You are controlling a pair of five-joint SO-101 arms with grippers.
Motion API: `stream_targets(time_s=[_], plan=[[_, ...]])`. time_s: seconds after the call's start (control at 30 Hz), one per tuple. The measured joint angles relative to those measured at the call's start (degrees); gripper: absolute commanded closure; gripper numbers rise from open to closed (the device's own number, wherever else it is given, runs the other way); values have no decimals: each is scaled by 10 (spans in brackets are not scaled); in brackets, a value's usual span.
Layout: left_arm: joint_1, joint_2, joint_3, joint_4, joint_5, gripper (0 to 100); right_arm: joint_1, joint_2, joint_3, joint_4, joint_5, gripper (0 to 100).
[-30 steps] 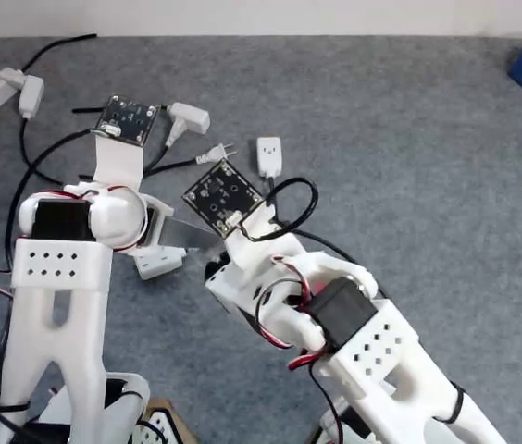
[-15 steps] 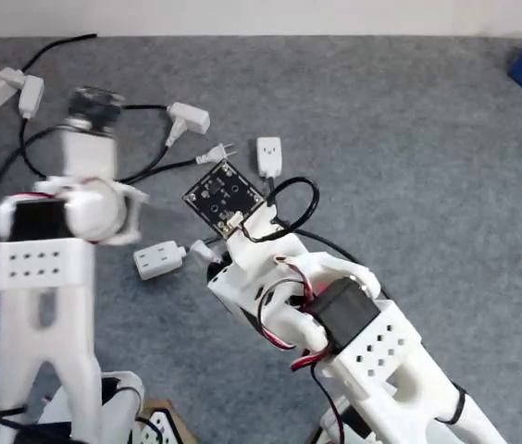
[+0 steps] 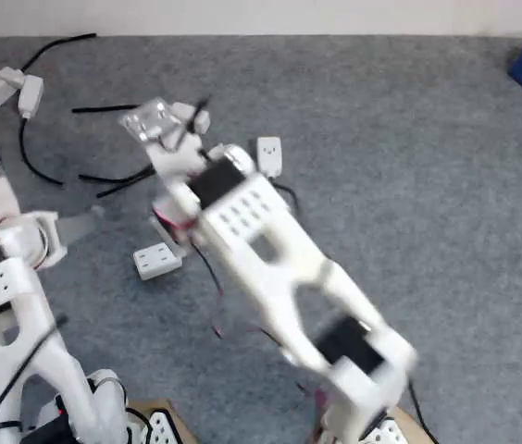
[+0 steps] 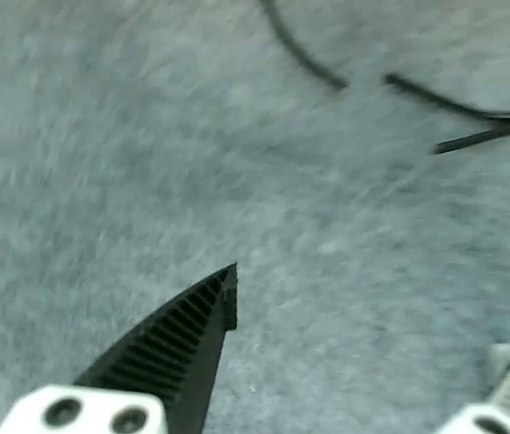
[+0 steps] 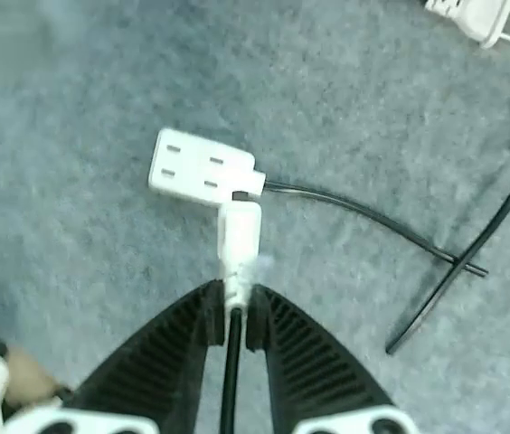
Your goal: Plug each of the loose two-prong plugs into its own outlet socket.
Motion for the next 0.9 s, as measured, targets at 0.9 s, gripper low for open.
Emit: stream_targets(time_s=[0.9], plan=[[-84, 1, 183, -200, 0, 539, -38, 170, -166, 63, -40, 991]])
